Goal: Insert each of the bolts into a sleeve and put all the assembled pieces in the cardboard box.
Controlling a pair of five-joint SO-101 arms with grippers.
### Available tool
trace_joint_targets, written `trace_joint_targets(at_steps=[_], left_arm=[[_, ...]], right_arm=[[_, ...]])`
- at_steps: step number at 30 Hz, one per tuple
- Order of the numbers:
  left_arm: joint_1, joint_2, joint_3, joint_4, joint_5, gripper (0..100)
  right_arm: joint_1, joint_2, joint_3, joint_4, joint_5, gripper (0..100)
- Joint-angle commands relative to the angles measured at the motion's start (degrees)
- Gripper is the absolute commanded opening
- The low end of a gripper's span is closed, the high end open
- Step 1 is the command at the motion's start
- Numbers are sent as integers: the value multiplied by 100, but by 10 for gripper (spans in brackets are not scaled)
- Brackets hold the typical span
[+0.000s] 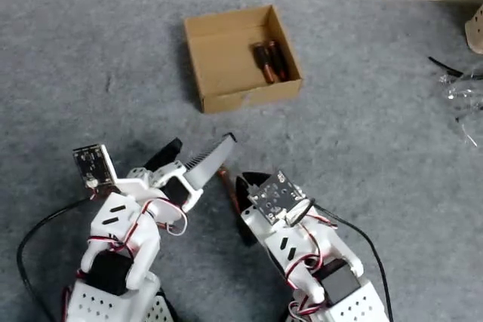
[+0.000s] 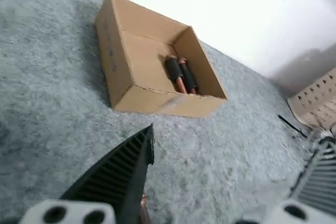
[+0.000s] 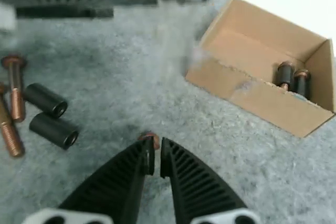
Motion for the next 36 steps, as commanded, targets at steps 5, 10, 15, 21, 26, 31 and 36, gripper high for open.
trace_joint_targets(at_steps=[5, 10, 15, 21, 26, 31, 36], left_arm=[[-163, -22, -207, -141, 44, 421], [-171, -13, -215, -141, 44, 421], [-171, -13, -215, -141, 44, 421], [-321, -13, -268, -149, 44, 421], [-312, -13, -277, -141, 44, 421], [-303, -13, -277, -141, 44, 421], [-312, -13, -286, -141, 26, 421]], right_arm=[[-119, 637, -673, 558, 35, 5], [-110, 2686, -1473, 716, -202, 39], [-233, 4303, -2484, 1235, -695, 41], [-681, 5288, -2888, 1349, -695, 42], [-945, 5859, -2905, 1332, -747, 42], [-963, 6264, -2923, 1332, -747, 44], [-936, 6589, -2923, 1332, -747, 176]])
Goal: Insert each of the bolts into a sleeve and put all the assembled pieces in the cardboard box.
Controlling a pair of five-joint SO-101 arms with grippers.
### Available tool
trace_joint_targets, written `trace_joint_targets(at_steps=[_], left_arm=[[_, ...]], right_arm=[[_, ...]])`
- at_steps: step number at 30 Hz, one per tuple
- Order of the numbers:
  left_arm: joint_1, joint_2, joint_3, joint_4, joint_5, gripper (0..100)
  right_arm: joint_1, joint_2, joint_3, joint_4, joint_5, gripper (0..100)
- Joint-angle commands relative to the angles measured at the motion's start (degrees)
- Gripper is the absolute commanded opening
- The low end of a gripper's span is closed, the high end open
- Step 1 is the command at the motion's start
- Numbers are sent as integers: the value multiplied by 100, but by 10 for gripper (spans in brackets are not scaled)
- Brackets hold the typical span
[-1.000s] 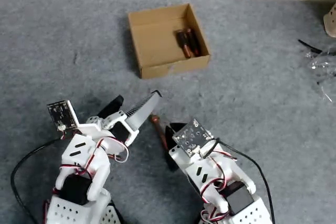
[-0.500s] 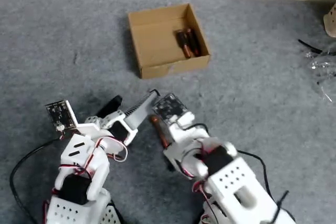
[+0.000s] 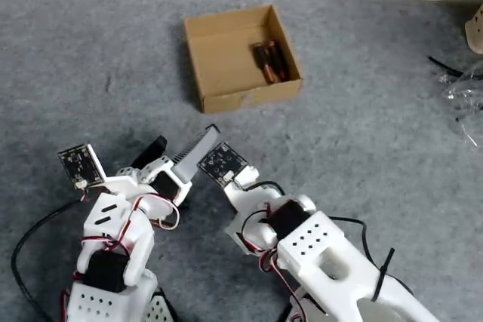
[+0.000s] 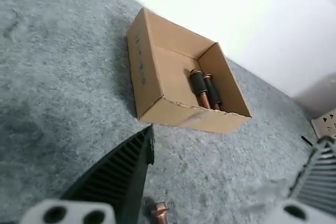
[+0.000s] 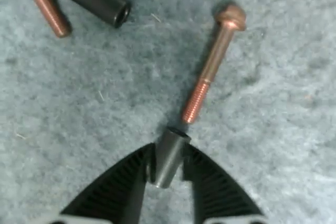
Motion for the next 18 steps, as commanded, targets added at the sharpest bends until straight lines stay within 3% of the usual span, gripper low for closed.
trace_joint_targets(at_steps=[1, 18], left_arm=[[4, -22, -303, -141, 26, 421], [22, -22, -286, -141, 18, 421]], right_arm=[[-75, 312, -215, 84, -44, 195], [171, 409, -171, 92, 0, 174]])
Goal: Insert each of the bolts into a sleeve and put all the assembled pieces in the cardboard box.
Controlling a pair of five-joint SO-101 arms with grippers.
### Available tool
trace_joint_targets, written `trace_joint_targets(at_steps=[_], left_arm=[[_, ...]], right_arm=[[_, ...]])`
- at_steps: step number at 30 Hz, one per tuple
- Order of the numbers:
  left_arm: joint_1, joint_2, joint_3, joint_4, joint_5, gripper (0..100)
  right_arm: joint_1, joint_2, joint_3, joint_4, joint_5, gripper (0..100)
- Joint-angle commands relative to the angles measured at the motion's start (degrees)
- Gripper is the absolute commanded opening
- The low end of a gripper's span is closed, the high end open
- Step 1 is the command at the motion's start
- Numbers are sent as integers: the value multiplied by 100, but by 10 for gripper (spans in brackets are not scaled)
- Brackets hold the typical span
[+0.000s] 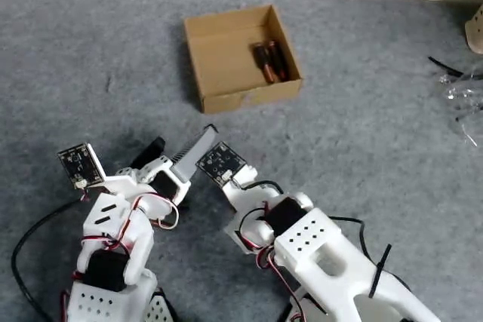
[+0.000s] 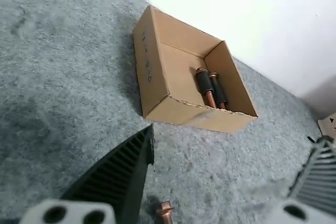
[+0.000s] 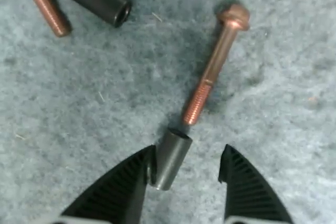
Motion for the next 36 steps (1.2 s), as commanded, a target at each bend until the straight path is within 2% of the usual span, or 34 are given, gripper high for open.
trace_joint_targets(at_steps=[1, 6, 15, 22, 28, 33, 36], left_arm=[[31, -31, -286, -141, 26, 421], [31, -31, -286, -141, 26, 421], [-22, -31, -321, -141, 44, 421], [-374, -31, -330, -299, 167, 421], [-374, -40, -330, -299, 185, 421], [-681, -40, -321, -510, 211, 421], [-769, -40, -321, -554, 360, 409]], right_arm=[[119, 189, -84, 101, -18, 174], [127, 268, -75, 110, -18, 174], [259, 1912, -75, 101, -62, 174], [259, 1736, -110, 66, -62, 174], [-215, 1376, -119, 75, -62, 174], [-840, 1341, -163, 57, -475, 174], [-822, 1420, -163, 57, -501, 174]])
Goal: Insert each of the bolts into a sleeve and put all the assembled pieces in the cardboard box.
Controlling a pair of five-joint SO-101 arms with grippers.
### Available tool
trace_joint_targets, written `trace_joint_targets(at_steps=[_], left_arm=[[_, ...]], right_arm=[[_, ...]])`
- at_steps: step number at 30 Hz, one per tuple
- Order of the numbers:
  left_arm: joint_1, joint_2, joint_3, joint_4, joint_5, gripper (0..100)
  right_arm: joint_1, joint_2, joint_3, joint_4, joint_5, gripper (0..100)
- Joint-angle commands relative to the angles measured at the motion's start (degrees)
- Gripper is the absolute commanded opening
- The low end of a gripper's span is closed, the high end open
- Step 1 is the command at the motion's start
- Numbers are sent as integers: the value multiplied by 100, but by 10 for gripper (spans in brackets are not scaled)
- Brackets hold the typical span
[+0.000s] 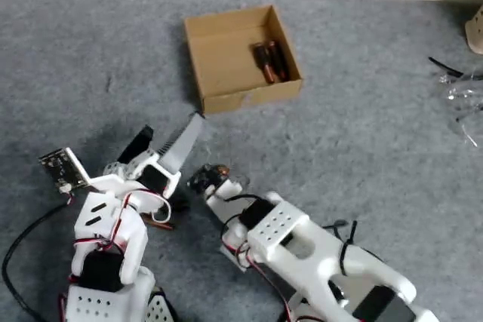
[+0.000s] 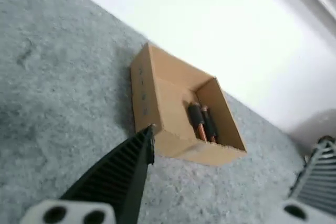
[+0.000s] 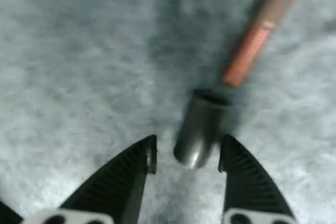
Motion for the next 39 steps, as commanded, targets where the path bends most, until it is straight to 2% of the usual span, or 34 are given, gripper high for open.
trace_joint_targets(at_steps=[1, 5, 8, 14, 21, 25, 39], left_arm=[[-119, -22, -198, -149, 167, 393], [-119, -22, -198, -176, 158, 336], [-127, -48, -198, -158, 158, 334], [-110, -48, -189, -158, 158, 334], [-101, -48, -180, -149, 158, 334], [-92, -48, -171, -149, 158, 334], [-92, -48, -171, -149, 158, 334]], right_arm=[[-4, 48, -66, 48, -105, 174], [101, 233, -40, -180, -211, 170], [286, 251, -48, -321, -431, 157], [321, 251, -84, -400, -440, 0], [330, 242, -92, -400, -413, 4], [347, 251, -215, -787, -141, 4], [1297, 242, -541, -875, -105, 4]])
